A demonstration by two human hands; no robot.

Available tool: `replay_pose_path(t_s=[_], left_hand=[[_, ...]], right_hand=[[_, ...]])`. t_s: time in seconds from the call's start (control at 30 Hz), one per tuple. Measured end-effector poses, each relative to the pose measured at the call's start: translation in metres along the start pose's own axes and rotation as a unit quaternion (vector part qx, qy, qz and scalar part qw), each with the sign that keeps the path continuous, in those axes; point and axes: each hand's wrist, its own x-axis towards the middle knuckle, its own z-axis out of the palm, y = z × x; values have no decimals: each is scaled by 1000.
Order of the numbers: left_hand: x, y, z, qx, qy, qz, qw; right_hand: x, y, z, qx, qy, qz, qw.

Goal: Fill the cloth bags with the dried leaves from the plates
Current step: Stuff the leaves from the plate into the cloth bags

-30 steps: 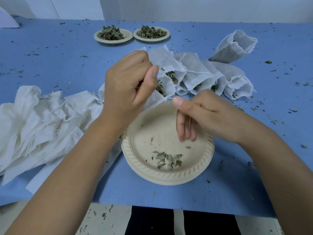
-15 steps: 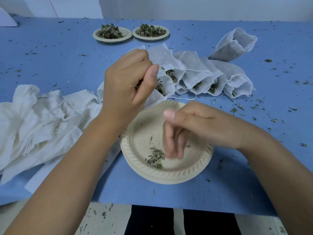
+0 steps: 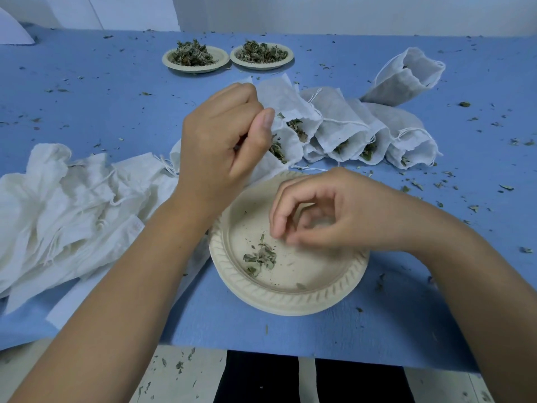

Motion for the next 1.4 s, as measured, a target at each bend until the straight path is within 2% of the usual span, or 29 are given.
replay_pose_path(t_s=[0.1, 0.17, 0.23, 0.63, 0.73, 0.8, 0.87, 0.97, 1.03, 1.13, 1.23, 1.33, 1.4], left_hand=[[0, 0, 1, -6, -1, 3, 1000], [1, 1, 0, -8, -1, 6, 1000], [0, 0, 0, -6, 0, 6, 1000], [0, -1, 1, 0, 1, 8, 1000], [0, -1, 1, -1, 5, 5, 1000], [0, -1, 1, -6, 8, 3, 1000], [-1, -1, 0, -4, 10, 4, 1000], [-2, 2, 1, -1, 1, 31, 1000], [-2, 5, 3, -6, -1, 59, 998], [-2, 8, 6, -14, 4, 74, 997], [-2, 7, 4, -7, -2, 79, 997], [2, 14, 5, 5, -39, 130, 991], [5, 21, 9, 36, -48, 174, 983]], right_hand=[[4, 2, 6, -109, -65, -5, 992], [7, 0, 12, -115, -111, -24, 987], [8, 0, 15, -102, -123, -31, 987], [11, 2, 29, -107, -43, -122, 986], [6, 0, 24, -72, -21, -138, 988], [3, -5, 16, 18, 47, -185, 981], [2, -5, 10, 79, 180, -254, 947], [9, 1, 8, -16, 387, -259, 885], [13, 4, 14, -129, 427, -242, 862], [16, 7, 22, -242, 390, -265, 848], [15, 7, 22, -301, 286, -272, 868], [17, 13, 22, -379, 259, -225, 859], [21, 14, 22, -376, 252, -176, 874]])
